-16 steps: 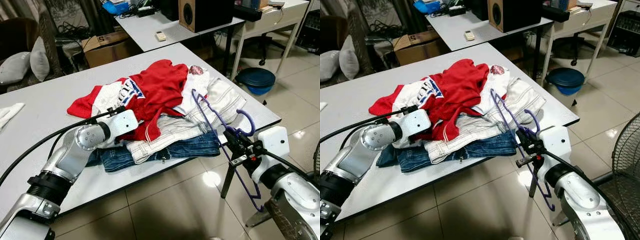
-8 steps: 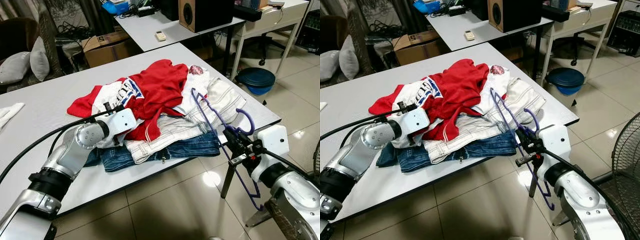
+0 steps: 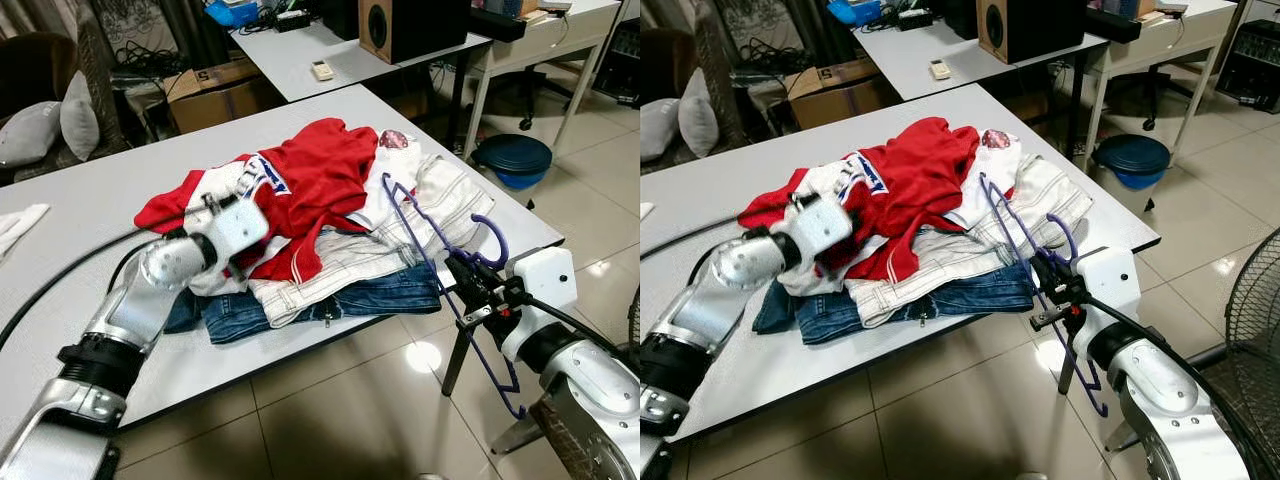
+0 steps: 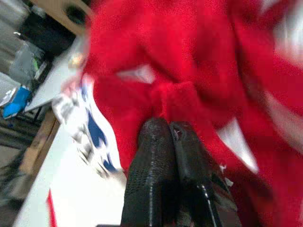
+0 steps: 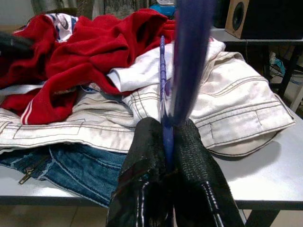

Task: Hang hanger

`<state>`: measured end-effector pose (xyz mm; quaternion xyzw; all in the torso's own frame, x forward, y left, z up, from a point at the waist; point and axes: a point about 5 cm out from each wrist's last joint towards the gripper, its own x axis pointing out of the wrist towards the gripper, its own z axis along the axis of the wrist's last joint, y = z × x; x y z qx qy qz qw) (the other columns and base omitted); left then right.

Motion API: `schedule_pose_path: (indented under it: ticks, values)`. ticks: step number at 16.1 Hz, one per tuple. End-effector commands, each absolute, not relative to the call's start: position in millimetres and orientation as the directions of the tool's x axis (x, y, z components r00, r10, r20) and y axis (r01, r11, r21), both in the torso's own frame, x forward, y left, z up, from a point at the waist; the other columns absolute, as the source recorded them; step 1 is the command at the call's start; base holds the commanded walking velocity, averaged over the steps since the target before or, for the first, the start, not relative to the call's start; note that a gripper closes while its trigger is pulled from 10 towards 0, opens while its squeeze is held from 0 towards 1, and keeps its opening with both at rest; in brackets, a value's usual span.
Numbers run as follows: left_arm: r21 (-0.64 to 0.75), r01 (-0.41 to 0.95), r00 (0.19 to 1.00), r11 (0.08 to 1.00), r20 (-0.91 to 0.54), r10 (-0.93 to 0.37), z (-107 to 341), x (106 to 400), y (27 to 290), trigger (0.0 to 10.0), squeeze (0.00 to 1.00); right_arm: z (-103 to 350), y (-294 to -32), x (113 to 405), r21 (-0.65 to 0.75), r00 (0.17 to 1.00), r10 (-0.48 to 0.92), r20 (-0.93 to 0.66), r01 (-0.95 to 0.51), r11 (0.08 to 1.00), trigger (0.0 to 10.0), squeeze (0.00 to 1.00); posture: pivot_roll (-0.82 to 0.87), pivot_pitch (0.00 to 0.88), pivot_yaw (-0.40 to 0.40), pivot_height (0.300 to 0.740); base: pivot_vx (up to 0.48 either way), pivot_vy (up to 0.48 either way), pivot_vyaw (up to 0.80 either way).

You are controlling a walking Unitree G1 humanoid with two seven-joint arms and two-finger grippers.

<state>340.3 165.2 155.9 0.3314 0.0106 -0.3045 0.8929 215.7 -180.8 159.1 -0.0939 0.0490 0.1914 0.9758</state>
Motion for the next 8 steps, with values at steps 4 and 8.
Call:
schedule_pose_path:
  ticks: [4, 8]
  values:
    - [0.293, 0.520, 0.785, 0.802, 0.206, -0.584, 251.7, 366.2, 152.6, 0.0, 0.00, 161.8, -175.6, 222.0, -0.176, 0.909, 0.400, -0.117, -0.415, 0.893, 10.0, 0.00, -0.15, 0.000, 0.136, 0.740, 0.000, 0.000, 0.00]
    - [0.092, 0.482, 0.639, 0.872, 0.644, -0.421, 408.0, 377.9, 185.6, 0.0, 0.00, 165.7, -174.1, 230.9, -0.193, 0.898, 0.428, -0.105, -0.441, 0.877, 10.0, 0.00, -0.13, 0.000, 0.125, 0.740, 0.000, 0.000, 0.00]
